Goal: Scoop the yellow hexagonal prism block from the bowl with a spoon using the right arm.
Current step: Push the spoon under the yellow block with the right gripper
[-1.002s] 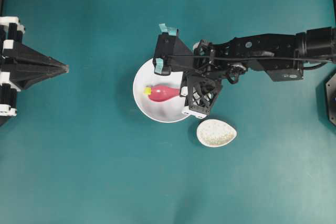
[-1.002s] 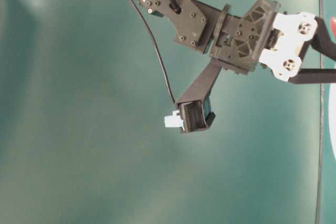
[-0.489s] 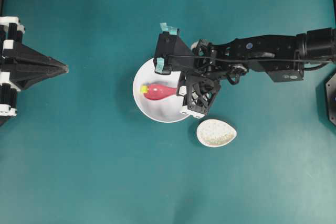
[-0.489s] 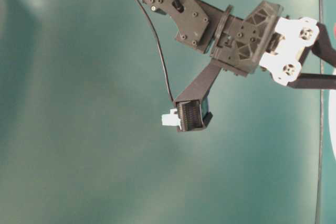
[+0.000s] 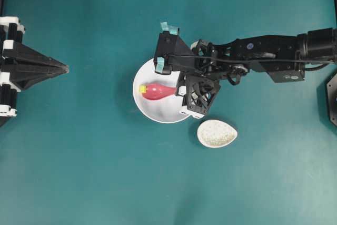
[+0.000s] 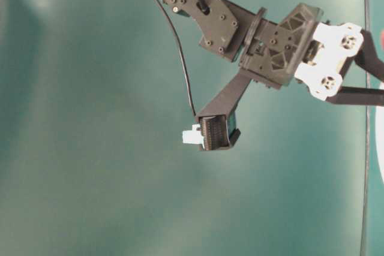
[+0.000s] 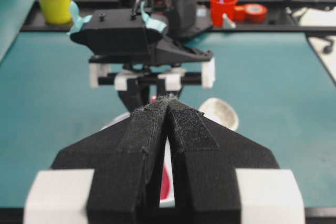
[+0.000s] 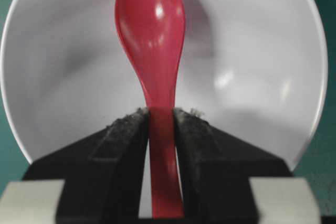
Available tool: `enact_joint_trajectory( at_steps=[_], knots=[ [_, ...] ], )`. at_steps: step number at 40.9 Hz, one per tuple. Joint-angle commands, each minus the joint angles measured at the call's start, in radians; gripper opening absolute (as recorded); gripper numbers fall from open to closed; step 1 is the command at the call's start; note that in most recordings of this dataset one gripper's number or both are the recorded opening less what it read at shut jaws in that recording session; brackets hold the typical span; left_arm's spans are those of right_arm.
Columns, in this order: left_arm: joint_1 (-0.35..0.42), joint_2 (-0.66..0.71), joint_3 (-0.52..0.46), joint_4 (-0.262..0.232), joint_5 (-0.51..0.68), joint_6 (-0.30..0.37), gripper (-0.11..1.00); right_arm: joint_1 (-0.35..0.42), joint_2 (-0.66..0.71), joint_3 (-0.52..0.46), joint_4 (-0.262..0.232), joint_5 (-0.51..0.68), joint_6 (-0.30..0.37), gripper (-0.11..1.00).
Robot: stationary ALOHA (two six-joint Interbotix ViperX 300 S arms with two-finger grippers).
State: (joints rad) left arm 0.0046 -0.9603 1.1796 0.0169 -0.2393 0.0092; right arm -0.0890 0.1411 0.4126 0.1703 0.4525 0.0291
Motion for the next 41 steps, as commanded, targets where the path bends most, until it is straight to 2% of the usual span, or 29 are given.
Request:
enact_joint_trajectory(
  at_steps=[1, 41],
  knots=[
    [0.002, 0.008, -0.025, 0.003, -0.005, -0.002, -0.01, 0.003, -0.014, -0.009, -0.002, -0.017, -0.002, 0.22],
    [0.003, 0.008, -0.025, 0.003, -0.005, -0.005, -0.01, 0.003, -0.015, -0.006, -0.002, -0.049, -0.002, 0.22]
  ],
)
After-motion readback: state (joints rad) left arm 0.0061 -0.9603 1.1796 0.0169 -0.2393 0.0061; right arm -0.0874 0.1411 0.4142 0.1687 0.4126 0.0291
